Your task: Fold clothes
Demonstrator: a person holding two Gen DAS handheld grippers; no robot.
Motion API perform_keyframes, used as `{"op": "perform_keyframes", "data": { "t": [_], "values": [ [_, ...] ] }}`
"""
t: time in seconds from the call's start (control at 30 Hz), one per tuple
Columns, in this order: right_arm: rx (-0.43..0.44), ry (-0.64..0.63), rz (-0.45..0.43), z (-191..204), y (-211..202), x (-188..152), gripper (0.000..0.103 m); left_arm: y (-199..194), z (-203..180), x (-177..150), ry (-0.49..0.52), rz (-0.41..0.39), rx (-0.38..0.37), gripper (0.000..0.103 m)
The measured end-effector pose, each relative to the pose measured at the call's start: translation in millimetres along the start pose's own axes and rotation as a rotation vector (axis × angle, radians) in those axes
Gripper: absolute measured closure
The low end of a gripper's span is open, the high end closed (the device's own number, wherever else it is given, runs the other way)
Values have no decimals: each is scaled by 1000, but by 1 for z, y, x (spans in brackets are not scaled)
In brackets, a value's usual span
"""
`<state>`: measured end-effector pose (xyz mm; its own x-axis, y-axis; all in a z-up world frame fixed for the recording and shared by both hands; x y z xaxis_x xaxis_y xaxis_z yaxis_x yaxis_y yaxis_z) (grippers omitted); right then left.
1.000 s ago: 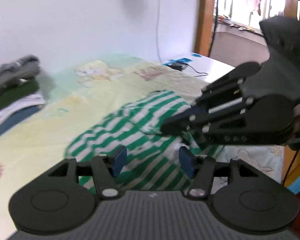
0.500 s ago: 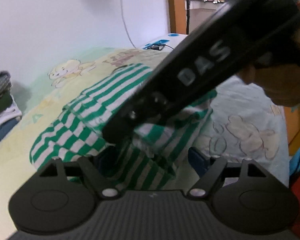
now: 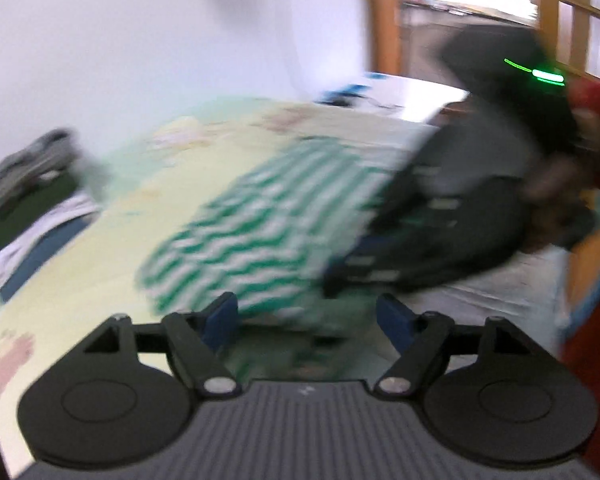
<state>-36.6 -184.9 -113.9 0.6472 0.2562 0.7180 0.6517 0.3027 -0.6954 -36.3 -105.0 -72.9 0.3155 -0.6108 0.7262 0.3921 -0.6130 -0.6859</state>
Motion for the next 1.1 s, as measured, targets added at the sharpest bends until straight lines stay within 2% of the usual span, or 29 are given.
{"op": "perform_keyframes", "data": {
  "t": [0.03,0.13,0.2,0.27,0.3,0.37,0.47,0.53,0.6,0.7,0.77,0.83,0.93,1.0,1.03,1.1],
  "values": [
    [-1,-4,2,-1,-1,-1,102,-1,10,0,-23,-7,28,28],
    [1,-21,-2,-3,-10,-1,102,8,14,-11,-52,29,0,35],
    [26,-14,-54,-4,-26,9,99,13,8,-19,-44,52,-18,33],
    [41,-43,-91,2,-37,20,86,12,0,-27,-23,58,-12,28],
    [48,-58,-109,5,-42,25,84,9,-4,-31,-22,62,-12,28],
    [75,-113,-130,17,-40,34,84,4,-9,-36,-15,70,2,28],
    [98,-222,-111,40,-25,38,84,-6,-10,-38,-21,65,26,25],
    [43,-338,-97,53,-7,32,84,-14,-5,-40,-48,58,45,25],
    [-28,-401,-106,55,6,27,84,-18,0,-44,-70,59,64,24],
    [-44,-390,-100,46,8,24,86,-23,9,-48,-107,53,85,24],
    [-28,-398,-74,42,8,21,101,-26,12,-48,-136,37,91,24],
    [3,-406,-52,39,3,18,101,-23,16,-48,-132,33,109,27],
    [17,-475,-42,36,-11,14,101,-17,19,-46,-112,51,108,42],
    [21,-520,-25,33,-21,10,102,-16,15,-45,-95,55,75,66],
    [15,-534,-18,32,-20,6,102,-15,12,-44,-77,57,65,73],
    [1,-562,-3,32,-19,-2,101,-15,6,-44,-37,57,64,81]
  ]
}}
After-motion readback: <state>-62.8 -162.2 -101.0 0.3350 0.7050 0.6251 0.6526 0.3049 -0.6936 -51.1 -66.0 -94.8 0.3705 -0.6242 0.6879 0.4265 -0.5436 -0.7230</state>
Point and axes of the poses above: each gripper's, at about its wrist camera, not at the fingertips, and y roughly the way its jaws point, z to its left, x to its top, the point moved 7 cm from there along y, roughly the way its jaws point, and after that the axes turned 6 degrees about -x, right-handed, at the moved point
